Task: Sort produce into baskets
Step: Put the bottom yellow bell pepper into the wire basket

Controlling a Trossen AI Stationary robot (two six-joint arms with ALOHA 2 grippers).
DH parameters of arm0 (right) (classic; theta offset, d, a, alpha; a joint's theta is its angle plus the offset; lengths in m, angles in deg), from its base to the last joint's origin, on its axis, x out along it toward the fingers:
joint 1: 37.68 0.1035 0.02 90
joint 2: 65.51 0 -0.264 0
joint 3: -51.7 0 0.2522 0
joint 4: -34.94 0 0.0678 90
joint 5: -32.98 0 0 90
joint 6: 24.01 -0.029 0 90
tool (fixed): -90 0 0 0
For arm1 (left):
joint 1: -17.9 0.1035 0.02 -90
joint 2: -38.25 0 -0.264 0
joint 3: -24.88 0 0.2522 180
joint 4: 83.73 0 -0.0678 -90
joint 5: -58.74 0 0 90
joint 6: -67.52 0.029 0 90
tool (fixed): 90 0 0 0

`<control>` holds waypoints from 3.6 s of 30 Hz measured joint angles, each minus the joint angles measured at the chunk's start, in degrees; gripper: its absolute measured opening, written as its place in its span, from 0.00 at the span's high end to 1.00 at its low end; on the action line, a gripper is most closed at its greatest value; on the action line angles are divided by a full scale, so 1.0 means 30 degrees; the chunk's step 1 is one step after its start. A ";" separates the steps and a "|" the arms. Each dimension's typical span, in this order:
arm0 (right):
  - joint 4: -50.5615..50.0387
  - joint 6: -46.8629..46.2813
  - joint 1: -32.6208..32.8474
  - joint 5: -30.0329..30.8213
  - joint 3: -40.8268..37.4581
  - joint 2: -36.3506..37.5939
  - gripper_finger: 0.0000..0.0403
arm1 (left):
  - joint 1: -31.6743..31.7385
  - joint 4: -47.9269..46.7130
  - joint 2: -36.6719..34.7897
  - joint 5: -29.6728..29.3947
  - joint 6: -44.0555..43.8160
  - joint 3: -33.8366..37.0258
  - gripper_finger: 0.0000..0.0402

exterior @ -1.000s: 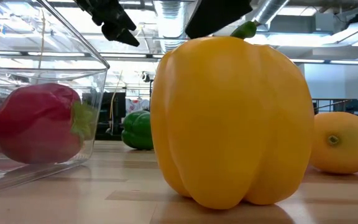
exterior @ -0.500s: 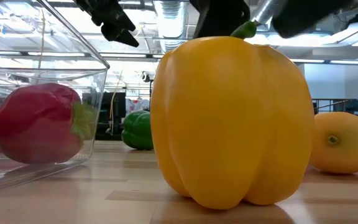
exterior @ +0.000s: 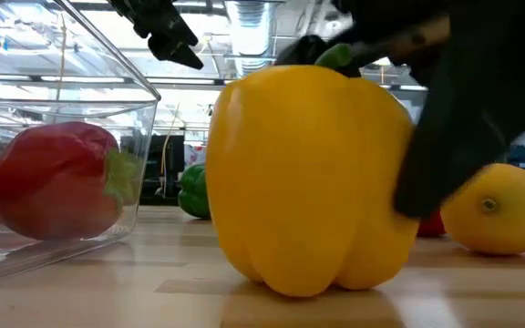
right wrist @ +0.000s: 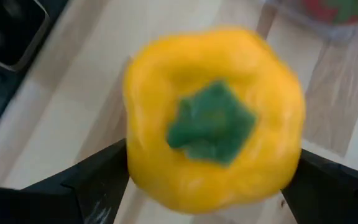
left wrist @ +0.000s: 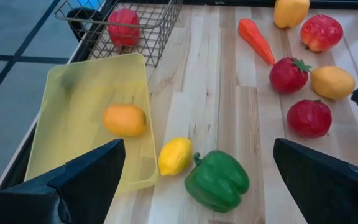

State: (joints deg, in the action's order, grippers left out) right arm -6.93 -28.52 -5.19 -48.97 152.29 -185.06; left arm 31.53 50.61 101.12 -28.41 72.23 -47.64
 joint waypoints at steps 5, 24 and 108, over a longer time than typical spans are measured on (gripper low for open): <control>0.0462 -0.0824 -0.0115 -0.0135 0.0030 0.0157 0.02 | 0.0000 -0.0036 0.0001 0.0000 0.0000 0.0000 0.01; 0.1552 -0.3047 -0.0648 -0.0219 0.0022 0.0095 0.04 | 0.0000 -0.0051 0.0007 0.0000 0.0000 0.0000 0.01; -1.1644 0.4898 -2.4904 -0.1481 -0.1326 0.8528 0.18 | -0.0007 -0.0109 0.0007 -0.0065 0.0051 0.0000 0.01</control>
State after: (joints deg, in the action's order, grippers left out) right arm -41.87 -13.83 -79.90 -53.41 148.31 -159.47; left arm 31.51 50.28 101.14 -28.60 72.38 -47.64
